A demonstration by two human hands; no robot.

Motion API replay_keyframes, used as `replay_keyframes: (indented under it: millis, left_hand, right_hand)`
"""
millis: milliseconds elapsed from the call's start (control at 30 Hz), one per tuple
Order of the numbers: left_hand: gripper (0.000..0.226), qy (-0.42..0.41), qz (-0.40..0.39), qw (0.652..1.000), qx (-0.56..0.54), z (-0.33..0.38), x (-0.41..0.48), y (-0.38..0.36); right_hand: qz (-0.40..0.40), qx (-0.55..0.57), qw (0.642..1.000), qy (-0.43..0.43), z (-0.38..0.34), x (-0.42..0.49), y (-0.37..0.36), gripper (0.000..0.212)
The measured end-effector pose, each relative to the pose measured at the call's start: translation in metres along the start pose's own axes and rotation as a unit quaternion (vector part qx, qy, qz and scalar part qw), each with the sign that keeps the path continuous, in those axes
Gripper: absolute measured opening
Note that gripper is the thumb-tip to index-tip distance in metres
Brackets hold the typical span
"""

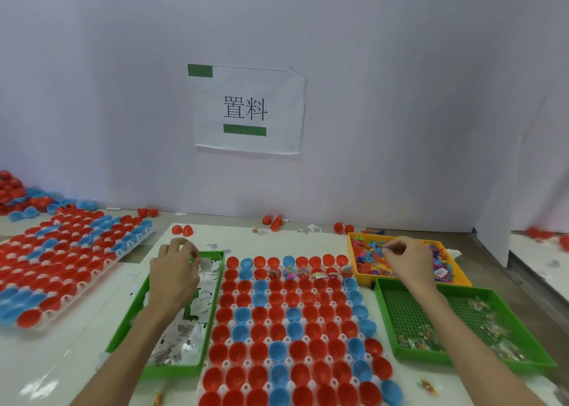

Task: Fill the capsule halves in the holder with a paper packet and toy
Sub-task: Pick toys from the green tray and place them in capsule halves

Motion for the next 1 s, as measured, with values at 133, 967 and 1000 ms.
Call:
replay_keyframes:
  millis: [133, 967, 1000]
  left_hand:
    - [0.016, -0.01, 0.082, 0.989, -0.12, 0.018, -0.014, 0.028]
    - [0.012, 0.019, -0.104, 0.829, -0.55, 0.098, -0.104, 0.114]
    - [0.011, 0.015, -0.117, 0.825, -0.553, 0.1, -0.106, 0.113]
  right_hand:
    - [-0.056, 0.158, 0.985, 0.037, -0.056, -0.043, 0.005, 0.013]
    - [-0.218, 0.26, 0.937, 0.086, -0.189, -0.173, -0.033, 0.018]
    - [-0.217, 0.264, 0.936, 0.085, -0.187, -0.173, -0.034, 0.017]
Point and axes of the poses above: each hand's wrist, its own x-axis towards the middle knuckle, its own y-axis out of the back of the hand, z = x × y, the point moved 6 cm from there along x, towards the middle knuckle, and after that the axes turned 13 degrees about x, right-handed, at the moved point
